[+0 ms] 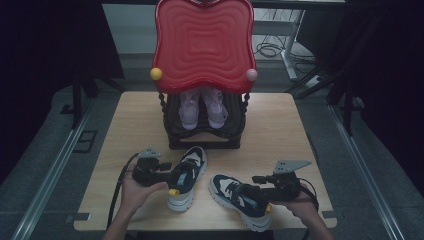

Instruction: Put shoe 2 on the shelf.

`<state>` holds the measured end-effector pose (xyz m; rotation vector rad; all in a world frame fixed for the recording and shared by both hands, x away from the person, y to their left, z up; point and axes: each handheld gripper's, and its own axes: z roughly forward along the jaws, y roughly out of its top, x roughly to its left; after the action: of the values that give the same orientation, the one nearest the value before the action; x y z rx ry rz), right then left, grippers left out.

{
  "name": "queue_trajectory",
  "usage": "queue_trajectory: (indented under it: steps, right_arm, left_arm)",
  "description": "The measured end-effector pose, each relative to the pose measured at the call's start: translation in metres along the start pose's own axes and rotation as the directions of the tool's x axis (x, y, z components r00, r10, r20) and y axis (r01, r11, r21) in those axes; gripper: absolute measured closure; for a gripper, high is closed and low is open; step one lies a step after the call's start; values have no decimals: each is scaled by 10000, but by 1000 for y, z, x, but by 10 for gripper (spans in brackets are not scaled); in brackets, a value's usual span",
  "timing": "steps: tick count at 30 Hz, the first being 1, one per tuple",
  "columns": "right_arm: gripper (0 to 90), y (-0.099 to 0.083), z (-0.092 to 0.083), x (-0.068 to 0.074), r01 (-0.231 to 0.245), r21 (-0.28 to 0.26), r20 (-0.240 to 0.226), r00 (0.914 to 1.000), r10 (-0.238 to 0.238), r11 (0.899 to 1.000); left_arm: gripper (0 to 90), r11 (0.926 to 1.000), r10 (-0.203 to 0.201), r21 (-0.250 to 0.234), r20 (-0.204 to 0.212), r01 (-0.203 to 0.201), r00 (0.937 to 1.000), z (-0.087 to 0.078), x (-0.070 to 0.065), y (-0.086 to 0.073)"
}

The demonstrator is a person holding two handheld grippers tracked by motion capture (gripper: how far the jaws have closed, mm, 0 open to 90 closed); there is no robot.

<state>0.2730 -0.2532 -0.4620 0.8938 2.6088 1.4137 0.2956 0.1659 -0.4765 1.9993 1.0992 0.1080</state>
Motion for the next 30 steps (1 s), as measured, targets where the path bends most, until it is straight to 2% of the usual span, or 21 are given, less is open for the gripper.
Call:
queue_trajectory:
  steps: [10, 15, 20, 23, 27, 30]
  right_arm:
    - [583, 1, 15, -2, 56, 787, -204, 9998, -40, 9969]
    - [616, 3, 21, -6, -46, 1199, -217, 9997, 72, 9928]
    - [660, 6, 22, -6, -61, 1404, -212, 9997, 91, 9901]
    - [694, 7, 22, -6, -90, 1436, -208, 9997, 122, 9896]
    - [725, 7, 21, -4, 82, 1390, -2, 10000, -82, 9903]
    - [732, 7, 21, -2, 206, 1361, 87, 9997, -220, 9905]
  left_arm:
    - [526, 9998, -57, 163, -288, 62, 9996, 18, 2, 2]
    - [559, 9996, -125, 248, -221, 131, 9997, 24, 3, 1]
    - [614, 9999, -33, 129, -427, 38, 9991, 24, 1, 1]
    - [653, 10000, 65, 79, -722, -59, 9974, 23, -3, 1]
    - [675, 10000, 50, -16, -898, -52, 9959, 23, -5, 1]
    - [685, 10000, 30, -40, -873, -34, 9962, 23, -6, 1]
